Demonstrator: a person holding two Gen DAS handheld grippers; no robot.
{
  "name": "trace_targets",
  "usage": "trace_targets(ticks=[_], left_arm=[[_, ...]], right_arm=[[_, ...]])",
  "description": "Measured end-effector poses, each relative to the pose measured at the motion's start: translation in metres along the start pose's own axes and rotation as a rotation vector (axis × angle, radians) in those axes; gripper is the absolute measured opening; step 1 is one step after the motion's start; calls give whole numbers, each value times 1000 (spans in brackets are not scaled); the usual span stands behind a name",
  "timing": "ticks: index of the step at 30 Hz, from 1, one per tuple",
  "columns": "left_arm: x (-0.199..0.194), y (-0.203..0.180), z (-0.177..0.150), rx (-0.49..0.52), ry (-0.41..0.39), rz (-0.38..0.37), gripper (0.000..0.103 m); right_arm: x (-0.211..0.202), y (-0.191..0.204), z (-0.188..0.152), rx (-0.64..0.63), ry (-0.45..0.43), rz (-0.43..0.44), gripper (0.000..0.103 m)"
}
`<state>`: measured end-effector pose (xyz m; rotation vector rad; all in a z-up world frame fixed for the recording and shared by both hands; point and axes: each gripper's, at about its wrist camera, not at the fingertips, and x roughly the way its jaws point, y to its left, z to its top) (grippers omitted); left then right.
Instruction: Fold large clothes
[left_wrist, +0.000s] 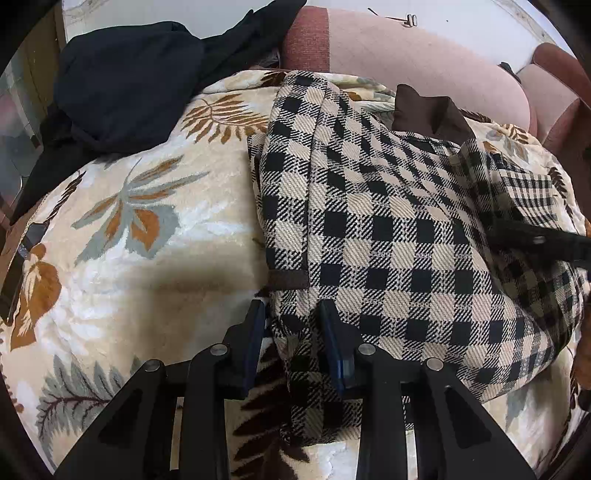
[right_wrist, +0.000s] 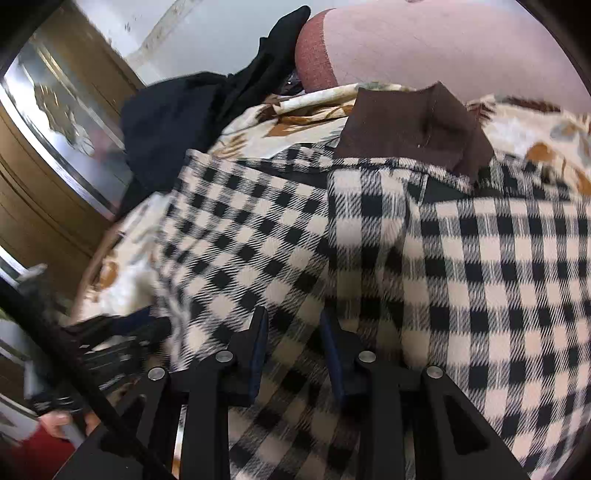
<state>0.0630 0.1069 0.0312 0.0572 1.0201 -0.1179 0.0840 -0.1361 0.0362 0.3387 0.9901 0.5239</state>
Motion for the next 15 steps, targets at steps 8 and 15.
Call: trace_targets(ticks=[8,15], left_arm=[[1,1,2,-19,2,-15,32],[-3,11,4,-54,-13,-29,35]], right_arm=[[-40,-23,24,9,-110,-199,33],[7,-40,45,72,-11,-161,5]])
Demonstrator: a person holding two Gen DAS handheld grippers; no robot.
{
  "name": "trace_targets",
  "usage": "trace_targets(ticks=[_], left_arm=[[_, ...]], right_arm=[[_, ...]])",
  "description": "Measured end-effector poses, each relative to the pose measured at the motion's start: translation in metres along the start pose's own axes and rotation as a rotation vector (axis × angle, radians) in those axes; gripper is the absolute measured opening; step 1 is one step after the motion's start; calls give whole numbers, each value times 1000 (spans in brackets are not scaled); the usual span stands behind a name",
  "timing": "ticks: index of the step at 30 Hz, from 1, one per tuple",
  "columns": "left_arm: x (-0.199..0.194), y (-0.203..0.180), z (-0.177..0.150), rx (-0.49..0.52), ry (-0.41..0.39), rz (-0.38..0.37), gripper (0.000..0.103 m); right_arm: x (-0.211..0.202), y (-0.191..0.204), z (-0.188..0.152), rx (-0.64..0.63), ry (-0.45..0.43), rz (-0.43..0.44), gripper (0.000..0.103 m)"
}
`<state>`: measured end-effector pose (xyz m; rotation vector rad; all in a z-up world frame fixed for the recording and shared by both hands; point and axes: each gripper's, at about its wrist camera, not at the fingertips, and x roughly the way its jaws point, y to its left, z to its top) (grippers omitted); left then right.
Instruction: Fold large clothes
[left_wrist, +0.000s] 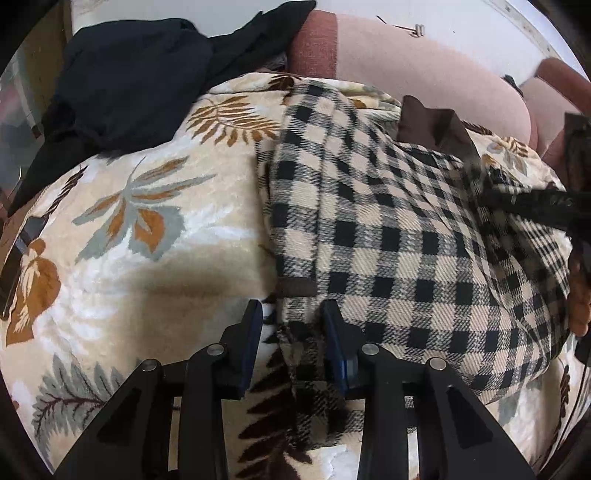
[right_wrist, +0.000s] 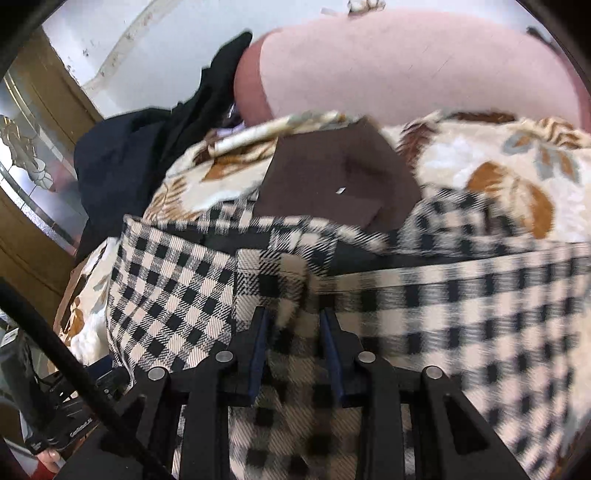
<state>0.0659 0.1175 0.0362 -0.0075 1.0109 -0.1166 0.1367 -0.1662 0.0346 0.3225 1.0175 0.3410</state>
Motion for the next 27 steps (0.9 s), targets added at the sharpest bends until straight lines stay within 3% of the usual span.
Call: trace_targets(ticks=[2,6,8,13,16,18,19,21,24,25,26,27], left_arm=[[-2,7,1,-25,-4,-14,38],[-9,22,3,-91,-11,-78,43],[-11,26,2,-115,-15,-94,44],[-10,28,-10,-96,-10,-60,48],[1,25,-19,-91,31,-60,48],[4,21,-20,-74,51,-88,7],[3,19,-21,-65,58,-122,2],[-5,12,-23,-33,38,-97,2],[-12,8,-26,-6,33,-90,2],[-13,9,-27,-11,33,-93,2],[-14,11,-28,-18,33,-96,2],[-15,13,-29,-23,40,-100,2]], right_arm=[[3,-2,1,10,1,-26,3],[6,-11,10,-11,-21,-227,3],[-4,-7,11,-11,-35,-261,4],[-37,48,10,-105,-142,-241,8],[-18,100,9,-208,-67,-106,23],[1,127,11,-242,-20,-35,33],[16,144,13,-260,12,-4,39],[43,167,14,-290,61,6,44],[83,188,18,-319,129,-42,41],[99,194,18,-326,152,-83,18],[108,196,20,-332,166,-103,10],[116,199,22,-333,179,-100,9]])
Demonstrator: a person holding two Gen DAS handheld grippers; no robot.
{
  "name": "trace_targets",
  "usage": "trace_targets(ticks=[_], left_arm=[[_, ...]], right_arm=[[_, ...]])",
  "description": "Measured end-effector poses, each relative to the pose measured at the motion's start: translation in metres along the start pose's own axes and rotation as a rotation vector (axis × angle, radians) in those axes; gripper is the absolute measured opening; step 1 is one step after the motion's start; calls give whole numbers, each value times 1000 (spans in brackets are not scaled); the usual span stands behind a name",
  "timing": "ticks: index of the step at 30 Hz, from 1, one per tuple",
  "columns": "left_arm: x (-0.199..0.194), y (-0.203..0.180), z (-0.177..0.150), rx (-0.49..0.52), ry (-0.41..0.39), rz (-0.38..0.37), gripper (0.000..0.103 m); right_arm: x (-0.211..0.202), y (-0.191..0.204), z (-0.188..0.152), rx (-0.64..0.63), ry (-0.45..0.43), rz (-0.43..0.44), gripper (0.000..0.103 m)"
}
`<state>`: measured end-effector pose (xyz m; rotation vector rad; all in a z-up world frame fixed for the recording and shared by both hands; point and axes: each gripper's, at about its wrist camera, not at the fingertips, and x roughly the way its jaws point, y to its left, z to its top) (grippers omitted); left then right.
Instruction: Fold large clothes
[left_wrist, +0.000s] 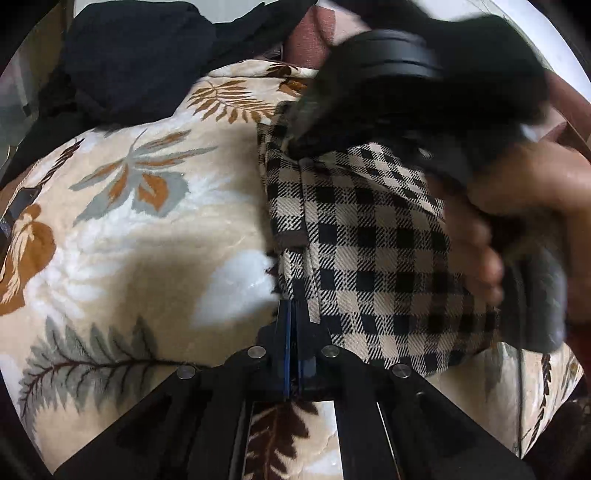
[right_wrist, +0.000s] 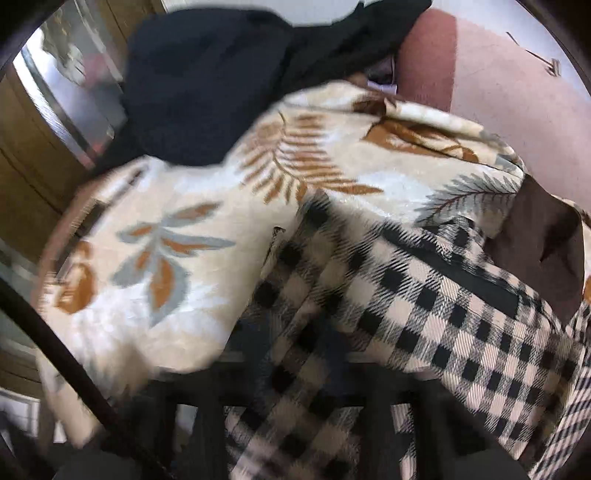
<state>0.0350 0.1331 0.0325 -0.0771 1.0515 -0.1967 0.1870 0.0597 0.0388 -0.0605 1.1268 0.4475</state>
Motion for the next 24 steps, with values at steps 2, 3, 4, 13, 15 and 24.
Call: trace_targets(ticks=[2,3,4,13,15,24], left_arm=[[0,4,-3,-13,18,-12,0],[0,7,-4,-19,25,-16,0],[-1,7,-4,-23,25,-15,0],[-38,17,1,-59,-40,-56,0],[-43,10,6,-38,-72,-25,1],[1,-27,22,44,-48,55,27]], right_arm=[[11,10,7,3,15,50,1],[15,14,9,8,25,78,1],[23,21,11,3,45,119,1],[-50,-8,-19,-9,-88,103,2],[-69,-37,-32,19,-105,41,2],[-83,-193,-124,305,-64,-94,2]])
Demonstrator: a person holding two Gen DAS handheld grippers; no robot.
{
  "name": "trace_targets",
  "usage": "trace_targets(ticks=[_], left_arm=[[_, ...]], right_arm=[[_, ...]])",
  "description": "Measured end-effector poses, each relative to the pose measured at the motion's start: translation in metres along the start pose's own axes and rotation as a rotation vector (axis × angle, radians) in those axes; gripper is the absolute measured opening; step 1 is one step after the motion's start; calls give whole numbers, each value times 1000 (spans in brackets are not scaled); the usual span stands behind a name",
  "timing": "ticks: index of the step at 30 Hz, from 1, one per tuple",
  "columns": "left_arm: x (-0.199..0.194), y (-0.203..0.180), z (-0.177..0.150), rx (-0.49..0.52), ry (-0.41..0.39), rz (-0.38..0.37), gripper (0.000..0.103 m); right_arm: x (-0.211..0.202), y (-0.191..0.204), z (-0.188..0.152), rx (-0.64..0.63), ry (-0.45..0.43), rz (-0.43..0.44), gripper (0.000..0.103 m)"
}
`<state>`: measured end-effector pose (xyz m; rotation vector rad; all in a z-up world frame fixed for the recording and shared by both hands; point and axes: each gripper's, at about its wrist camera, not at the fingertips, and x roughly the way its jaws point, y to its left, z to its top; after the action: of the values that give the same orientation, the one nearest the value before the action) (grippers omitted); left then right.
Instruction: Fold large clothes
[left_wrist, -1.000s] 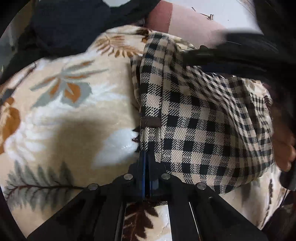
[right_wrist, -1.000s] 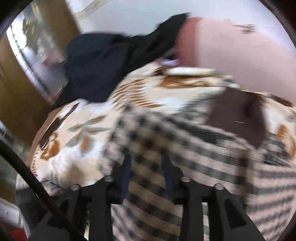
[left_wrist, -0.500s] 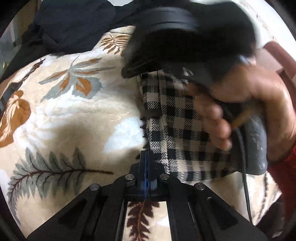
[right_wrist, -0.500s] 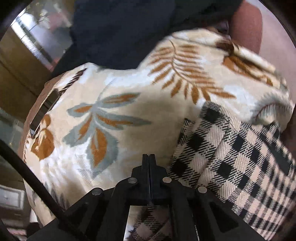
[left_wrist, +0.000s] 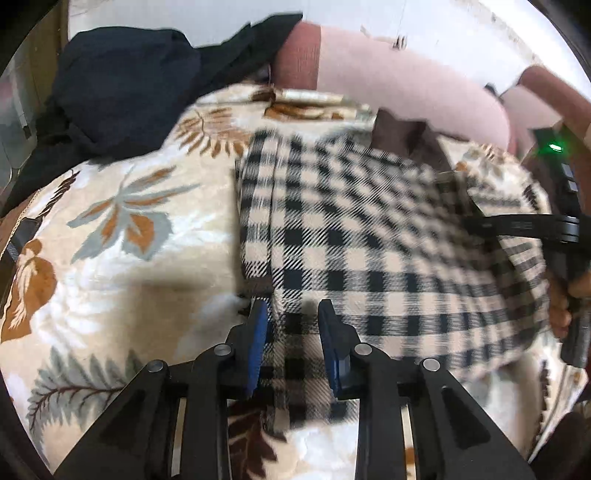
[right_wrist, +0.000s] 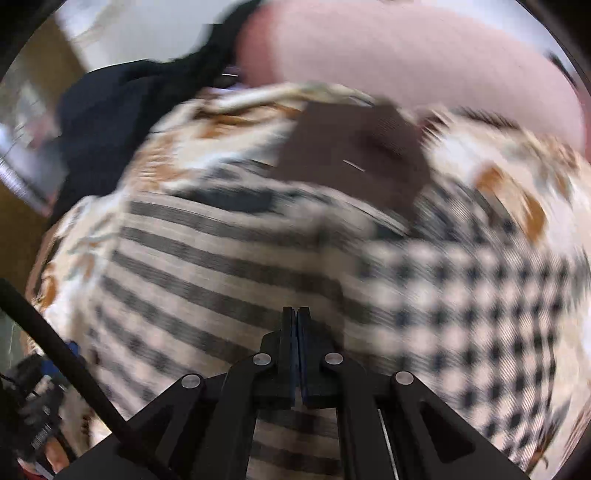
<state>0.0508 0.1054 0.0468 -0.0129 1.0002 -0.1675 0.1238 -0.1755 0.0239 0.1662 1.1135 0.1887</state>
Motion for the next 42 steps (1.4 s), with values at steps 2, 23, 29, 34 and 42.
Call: trace_targets(ticks=[2,23,29,34,42], left_arm=[[14,2,0,-3,29,21,27],[28,-54,-6,152,33,61,33],[19,-51,-6,135,34,64,37],[-7,-62,-8,149,1,31,37],[-16,-122,-8,252,-9,30,38]], right_arm=[[2,-30,-3,61,-24,-24,1],[-34,-65,-100,130,-92,-101,2],[-63,-104,-110,210,-157,-183,0],[-93,-111,-123,243,-206,-164,2],[-83,-122,-132,240,-173,-113,3]])
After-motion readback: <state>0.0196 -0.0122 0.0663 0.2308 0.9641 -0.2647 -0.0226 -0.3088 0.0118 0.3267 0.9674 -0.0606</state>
